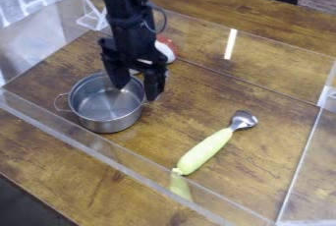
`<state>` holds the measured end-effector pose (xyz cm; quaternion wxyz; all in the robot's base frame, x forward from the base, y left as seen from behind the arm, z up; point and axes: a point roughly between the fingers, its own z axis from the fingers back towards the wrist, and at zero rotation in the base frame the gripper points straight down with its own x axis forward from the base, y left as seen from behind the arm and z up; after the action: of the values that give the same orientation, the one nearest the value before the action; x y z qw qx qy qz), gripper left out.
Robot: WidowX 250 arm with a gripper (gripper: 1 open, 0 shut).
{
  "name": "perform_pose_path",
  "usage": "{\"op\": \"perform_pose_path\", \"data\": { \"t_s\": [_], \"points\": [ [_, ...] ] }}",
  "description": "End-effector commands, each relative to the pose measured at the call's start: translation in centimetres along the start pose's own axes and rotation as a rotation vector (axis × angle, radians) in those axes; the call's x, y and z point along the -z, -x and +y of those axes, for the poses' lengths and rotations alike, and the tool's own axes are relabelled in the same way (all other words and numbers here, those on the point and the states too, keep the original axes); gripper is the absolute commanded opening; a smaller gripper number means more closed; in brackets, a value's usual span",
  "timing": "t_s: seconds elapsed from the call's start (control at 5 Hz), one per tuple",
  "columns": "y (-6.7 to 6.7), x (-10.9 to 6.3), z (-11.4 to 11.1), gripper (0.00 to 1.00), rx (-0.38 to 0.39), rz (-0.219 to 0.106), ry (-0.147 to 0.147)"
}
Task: Move the green spoon to the right
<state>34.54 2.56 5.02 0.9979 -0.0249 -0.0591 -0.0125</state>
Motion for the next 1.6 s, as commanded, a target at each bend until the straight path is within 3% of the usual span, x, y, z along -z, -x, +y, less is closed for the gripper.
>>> {"op": "perform_pose_path", "data": {
  "t_s": [0.0,0.2,0.4,0.6,1.0,1.4],
  "points": [
    [-0.3,-1.4,-3.6,1.00,0.138,-0.059,0.010],
    [0.5,-0.9,-7.2,1.00,0.253,-0.060,0.030],
    [1.0,-0.5,-9.7,1.00,0.284,-0.054,0.034],
    [1.0,0.0,-10.5,0.00,0.298,-0.049,0.040],
    [0.5,2.2,-10.9,0.00,0.307,-0.040,0.032],
    [1.6,-0.6,-11.3,0.00,0.408,-0.032,0.018]
  ]
}}
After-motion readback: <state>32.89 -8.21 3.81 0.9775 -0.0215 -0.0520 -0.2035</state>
